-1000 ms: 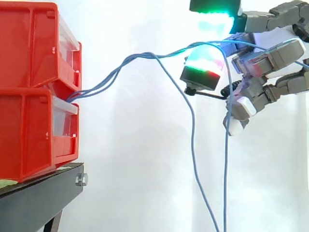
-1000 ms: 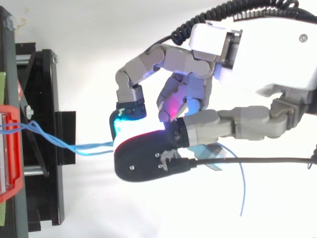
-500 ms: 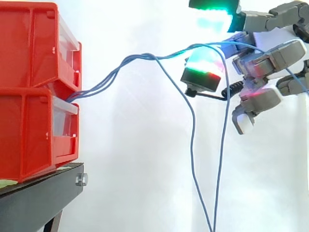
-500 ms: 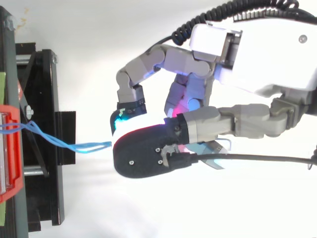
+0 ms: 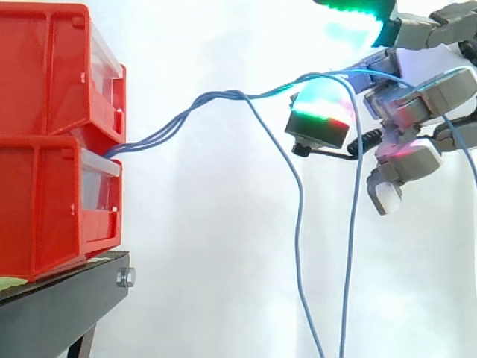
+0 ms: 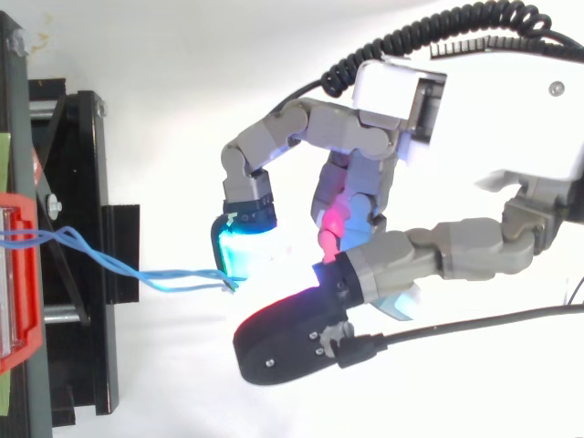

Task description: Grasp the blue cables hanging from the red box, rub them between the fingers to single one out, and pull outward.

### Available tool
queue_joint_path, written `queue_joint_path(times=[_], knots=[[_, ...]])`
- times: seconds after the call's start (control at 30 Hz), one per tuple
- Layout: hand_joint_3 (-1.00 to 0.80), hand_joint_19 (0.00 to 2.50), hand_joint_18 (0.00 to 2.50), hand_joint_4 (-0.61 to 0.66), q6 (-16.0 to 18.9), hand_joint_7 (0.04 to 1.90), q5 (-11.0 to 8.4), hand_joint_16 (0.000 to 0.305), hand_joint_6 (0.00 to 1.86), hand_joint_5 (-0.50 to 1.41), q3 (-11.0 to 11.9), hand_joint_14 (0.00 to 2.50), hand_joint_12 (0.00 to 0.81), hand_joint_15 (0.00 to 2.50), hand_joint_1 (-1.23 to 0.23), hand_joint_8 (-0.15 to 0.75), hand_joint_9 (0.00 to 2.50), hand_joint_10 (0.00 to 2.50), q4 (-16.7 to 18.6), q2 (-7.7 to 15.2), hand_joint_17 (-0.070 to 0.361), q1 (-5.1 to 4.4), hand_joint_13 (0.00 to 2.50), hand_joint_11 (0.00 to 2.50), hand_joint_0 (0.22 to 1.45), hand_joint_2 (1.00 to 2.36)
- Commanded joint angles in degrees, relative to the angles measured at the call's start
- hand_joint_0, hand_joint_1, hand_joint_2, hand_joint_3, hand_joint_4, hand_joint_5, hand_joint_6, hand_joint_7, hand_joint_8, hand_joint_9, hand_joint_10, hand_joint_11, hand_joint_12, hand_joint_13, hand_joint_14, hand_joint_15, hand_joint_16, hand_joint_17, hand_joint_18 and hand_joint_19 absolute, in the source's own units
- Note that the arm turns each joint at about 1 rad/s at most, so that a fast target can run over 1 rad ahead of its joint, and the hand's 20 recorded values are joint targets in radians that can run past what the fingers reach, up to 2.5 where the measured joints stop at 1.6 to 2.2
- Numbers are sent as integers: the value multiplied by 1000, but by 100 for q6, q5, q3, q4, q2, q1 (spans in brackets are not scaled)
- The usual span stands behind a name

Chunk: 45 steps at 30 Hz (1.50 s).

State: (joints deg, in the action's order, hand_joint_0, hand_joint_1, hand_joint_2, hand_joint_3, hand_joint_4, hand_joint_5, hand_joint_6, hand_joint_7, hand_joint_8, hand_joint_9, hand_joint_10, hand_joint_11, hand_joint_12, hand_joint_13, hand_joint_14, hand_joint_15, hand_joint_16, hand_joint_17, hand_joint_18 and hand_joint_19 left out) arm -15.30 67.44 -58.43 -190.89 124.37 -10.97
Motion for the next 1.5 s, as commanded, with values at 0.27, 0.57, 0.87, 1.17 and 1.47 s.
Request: queue_joint_path(times=[0.27,0.57,0.87,1.17,1.47], knots=[[-391,687,712,73,159,1179,-3,49,830,-84,-2,31,383,894,-627,251,1565,35,-28,8,111,-11,1130,1208,563,1009],[-285,674,700,82,194,1223,-56,49,839,-95,-2,31,380,890,-654,262,1534,35,-36,-1,111,-20,1115,1208,582,1016],[-174,637,708,96,202,1263,-73,52,865,-111,-2,32,396,874,-772,289,1488,32,-45,-1,117,-37,1100,1261,596,1019],[-47,637,714,46,317,1228,-179,49,898,-114,-2,33,374,843,-814,282,1495,32,-72,8,109,-72,1086,1272,616,1030],[7,488,811,-12,897,1210,-355,54,880,-82,-2,17,406,419,-810,292,1042,16,-247,-1,121,-134,842,417,598,1019]])
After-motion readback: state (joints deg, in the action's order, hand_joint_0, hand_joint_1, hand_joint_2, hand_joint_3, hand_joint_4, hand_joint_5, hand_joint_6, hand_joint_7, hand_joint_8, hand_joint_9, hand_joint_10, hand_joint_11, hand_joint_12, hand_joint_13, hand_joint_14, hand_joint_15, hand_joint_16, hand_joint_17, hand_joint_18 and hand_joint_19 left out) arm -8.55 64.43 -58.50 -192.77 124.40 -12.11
